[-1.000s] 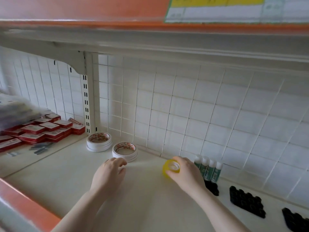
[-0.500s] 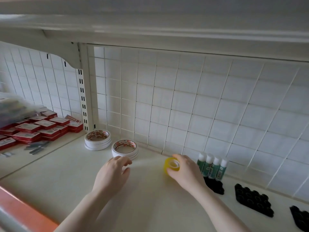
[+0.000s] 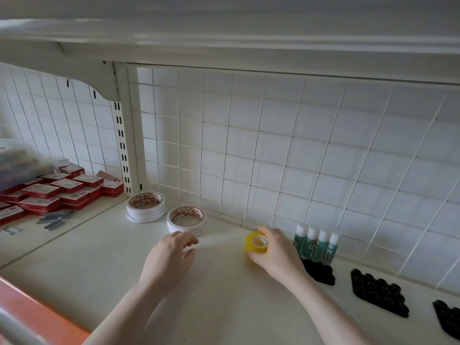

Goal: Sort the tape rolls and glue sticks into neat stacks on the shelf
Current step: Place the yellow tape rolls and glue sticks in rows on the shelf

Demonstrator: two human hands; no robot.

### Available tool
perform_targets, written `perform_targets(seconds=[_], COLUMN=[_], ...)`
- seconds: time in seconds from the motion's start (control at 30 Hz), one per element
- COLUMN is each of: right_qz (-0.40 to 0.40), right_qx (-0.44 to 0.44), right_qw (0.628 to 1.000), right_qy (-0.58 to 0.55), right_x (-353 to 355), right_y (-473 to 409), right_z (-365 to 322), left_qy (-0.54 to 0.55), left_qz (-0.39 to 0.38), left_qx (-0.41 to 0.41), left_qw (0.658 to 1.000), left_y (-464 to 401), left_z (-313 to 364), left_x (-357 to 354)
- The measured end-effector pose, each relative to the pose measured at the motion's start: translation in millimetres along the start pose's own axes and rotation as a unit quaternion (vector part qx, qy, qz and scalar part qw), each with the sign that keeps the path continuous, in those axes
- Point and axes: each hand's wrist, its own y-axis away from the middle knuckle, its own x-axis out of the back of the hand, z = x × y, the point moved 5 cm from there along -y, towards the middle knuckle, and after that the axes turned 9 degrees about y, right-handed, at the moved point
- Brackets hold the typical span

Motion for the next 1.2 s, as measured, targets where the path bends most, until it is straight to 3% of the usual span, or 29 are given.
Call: perform_targets(seconds=[0.73, 0.9, 1.2], right_qz=[-0.003, -0.002, 0.067], right_qx=[-0.013, 0.015, 0.087], right_qw=[1.0, 1.0, 0.988], right_qy=[-0.014, 0.009, 0.108], right_x=[-3, 1, 42], right_y=[2, 9, 59], right_z=[1, -3, 13], left_qy=[0.008, 0.008, -0.055], left_qz=[-0.004, -0.002, -0.017], left_qx=[0.003, 0.016, 0.029], left_qw=[1.0, 1.0, 0.998], left_y=[0, 0, 11], left_z=[-2, -1, 25], left_x=[-2, -1, 1])
